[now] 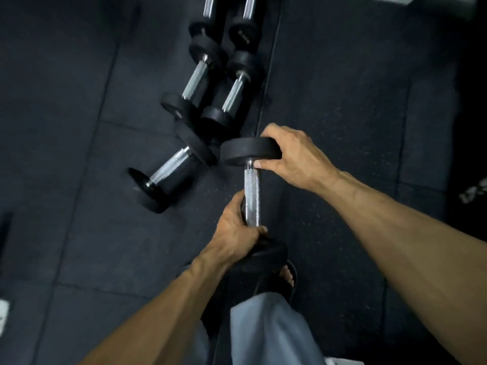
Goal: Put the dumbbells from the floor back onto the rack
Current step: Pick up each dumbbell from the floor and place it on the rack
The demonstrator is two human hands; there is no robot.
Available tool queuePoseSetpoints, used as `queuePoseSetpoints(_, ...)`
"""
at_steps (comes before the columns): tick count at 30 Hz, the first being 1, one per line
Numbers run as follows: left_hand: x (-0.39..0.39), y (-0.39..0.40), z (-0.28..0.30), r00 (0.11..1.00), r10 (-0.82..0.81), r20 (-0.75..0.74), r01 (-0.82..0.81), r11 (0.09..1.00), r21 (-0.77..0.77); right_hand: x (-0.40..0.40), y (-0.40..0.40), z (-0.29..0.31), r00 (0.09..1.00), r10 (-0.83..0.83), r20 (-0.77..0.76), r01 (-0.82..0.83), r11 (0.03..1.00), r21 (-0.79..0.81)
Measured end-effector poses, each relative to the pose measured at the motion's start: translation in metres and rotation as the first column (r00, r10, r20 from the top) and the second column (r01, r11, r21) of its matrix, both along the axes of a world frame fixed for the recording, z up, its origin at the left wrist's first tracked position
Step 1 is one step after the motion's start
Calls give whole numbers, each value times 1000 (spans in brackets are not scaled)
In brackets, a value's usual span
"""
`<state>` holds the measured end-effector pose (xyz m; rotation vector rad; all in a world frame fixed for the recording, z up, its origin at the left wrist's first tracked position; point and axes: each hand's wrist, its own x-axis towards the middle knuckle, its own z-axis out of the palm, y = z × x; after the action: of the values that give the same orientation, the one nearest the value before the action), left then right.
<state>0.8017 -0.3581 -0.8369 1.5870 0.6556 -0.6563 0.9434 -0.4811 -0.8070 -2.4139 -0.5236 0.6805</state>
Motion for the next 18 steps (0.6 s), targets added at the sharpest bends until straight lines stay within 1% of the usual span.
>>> queuePoseSetpoints(4, 16, 14, 86, 986, -151, 76, 151, 988, 0, -6, -13, 96, 988, -111, 111, 109, 994, 19)
queuePoseSetpoints(8, 35, 22, 179, 940, -288, 184, 290, 957, 16, -15, -26, 198, 950, -236, 206, 227, 972, 65)
queuePoseSetpoints(14, 49, 5, 310, 851, -434, 294, 446, 894, 28, -39, -60, 333, 866, -372, 334, 353, 928, 117)
queuePoseSetpoints(18, 42, -32, 372, 768, -542, 342, 553, 830, 74, -68, -107, 401, 818, -404, 409, 405, 910, 88)
